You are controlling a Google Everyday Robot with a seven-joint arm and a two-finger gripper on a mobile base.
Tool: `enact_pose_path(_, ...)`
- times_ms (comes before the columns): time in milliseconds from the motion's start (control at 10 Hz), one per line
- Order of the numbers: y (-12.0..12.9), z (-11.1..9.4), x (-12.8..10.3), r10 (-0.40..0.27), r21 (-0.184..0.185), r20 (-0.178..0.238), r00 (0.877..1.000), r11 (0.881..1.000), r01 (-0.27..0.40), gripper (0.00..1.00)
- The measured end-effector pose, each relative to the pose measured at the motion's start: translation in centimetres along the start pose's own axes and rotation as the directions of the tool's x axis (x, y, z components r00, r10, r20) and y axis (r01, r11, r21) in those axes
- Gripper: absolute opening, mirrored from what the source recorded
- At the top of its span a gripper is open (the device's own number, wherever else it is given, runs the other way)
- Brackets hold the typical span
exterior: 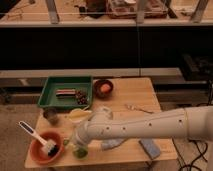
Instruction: Place pepper in metal cup
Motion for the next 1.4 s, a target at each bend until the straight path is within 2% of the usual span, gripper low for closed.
enact_pose_path(200,-0.2,-0.6,0.5,-0.004,-0.005,-0.007,1.000,1.000,0.004,0.31)
enact_pose_path(300,-0.3,-1.7,1.2,-0.008,-0.015,-0.016,1.000,1.000,0.008,0.31)
enact_pose_path(600,-0.8,-6.3,3.6,-0.024,-0.034,-0.055,0.998,0.999,0.022,0.31)
enact_pose_path(700,-0.9,-8.7,5.1,-0.032,-0.035,-0.086,0.996,0.999,0.030,0.31)
enact_pose_path(800,-0.9,-10.2,6.1,-0.036,-0.036,-0.109,0.993,0.999,0.032,0.31)
enact_pose_path(900,-0.6,-12.2,8.0,-0.039,-0.030,-0.150,0.988,0.999,0.035,0.31)
enact_pose_path(1000,0.3,-13.6,10.1,-0.037,-0.018,-0.191,0.981,0.999,0.034,0.31)
enact_pose_path(1200,3.1,-14.5,12.9,-0.025,0.003,-0.241,0.970,1.000,0.027,0.31)
enact_pose_path(1400,7.9,-14.6,16.1,-0.005,0.027,-0.272,0.962,1.000,0.013,0.31)
